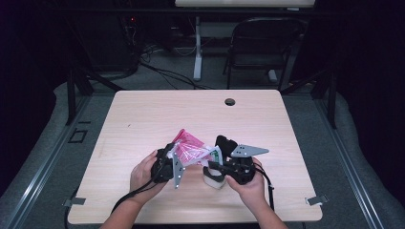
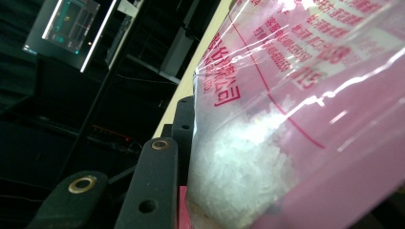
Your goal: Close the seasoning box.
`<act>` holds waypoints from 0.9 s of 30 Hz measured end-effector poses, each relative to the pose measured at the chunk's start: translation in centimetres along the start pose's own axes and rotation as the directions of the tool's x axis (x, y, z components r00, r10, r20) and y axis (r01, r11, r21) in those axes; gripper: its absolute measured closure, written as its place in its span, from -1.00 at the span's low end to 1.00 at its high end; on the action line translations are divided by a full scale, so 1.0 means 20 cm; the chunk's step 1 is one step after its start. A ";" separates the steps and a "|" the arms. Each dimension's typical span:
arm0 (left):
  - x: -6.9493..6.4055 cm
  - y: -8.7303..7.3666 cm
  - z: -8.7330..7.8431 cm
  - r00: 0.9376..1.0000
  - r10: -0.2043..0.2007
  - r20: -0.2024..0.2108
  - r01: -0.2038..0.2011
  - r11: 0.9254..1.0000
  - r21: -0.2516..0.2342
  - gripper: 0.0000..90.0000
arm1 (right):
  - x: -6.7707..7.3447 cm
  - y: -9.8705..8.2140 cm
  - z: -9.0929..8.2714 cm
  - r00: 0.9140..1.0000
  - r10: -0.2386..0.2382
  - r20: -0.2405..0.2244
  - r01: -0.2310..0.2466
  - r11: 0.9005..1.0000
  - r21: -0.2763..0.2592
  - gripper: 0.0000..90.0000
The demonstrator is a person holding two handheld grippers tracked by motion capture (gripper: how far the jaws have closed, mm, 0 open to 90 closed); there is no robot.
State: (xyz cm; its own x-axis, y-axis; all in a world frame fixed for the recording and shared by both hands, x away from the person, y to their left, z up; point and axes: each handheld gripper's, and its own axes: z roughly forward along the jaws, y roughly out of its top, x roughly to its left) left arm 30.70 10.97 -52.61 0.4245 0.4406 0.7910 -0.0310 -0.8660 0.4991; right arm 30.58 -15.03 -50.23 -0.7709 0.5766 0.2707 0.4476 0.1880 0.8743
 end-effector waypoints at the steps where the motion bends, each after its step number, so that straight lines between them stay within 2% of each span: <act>1: 0.00 0.00 0.00 1.000 -0.007 0.004 0.007 1.000 -0.002 0.58 | 0.00 0.00 0.00 1.000 0.000 0.000 0.000 1.000 -0.002 1.00; 6: -0.01 -0.01 0.01 1.000 -0.011 0.023 0.011 1.000 0.007 0.58 | 0.00 0.01 0.00 1.000 -0.003 -0.003 0.003 1.000 -0.004 1.00; 12: -0.02 -0.03 0.02 0.998 -0.036 0.048 0.035 0.999 0.015 0.59 | 0.01 0.01 0.00 1.000 -0.006 -0.003 0.006 1.000 -0.007 1.00; 15: -0.02 -0.04 0.02 0.994 -0.078 0.075 0.077 0.997 0.016 0.59 | 0.01 0.02 0.00 1.000 -0.013 -0.004 0.013 1.000 -0.007 1.00; 21: -0.03 -0.06 0.04 0.986 -0.116 0.119 0.113 0.993 0.027 0.59 | 0.02 0.03 0.01 1.000 -0.024 -0.002 0.024 1.000 -0.003 1.00; 25: -0.03 -0.07 0.04 0.978 -0.143 0.149 0.138 0.990 0.040 0.58 | 0.02 0.03 0.01 1.000 -0.023 -0.001 0.023 1.000 -0.008 1.00; 27: -0.04 -0.08 0.05 0.977 -0.153 0.150 0.150 0.988 0.035 0.58 | 0.02 0.03 0.01 1.000 -0.022 -0.005 0.022 1.000 -0.011 1.00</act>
State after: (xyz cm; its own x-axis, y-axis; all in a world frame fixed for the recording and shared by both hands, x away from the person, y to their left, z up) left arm 31.25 11.69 -54.34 0.5549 0.5276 0.6432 0.0641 -0.7980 0.5992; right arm 30.66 -14.53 -49.72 -0.7826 0.5686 0.2534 0.4255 0.1914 0.8845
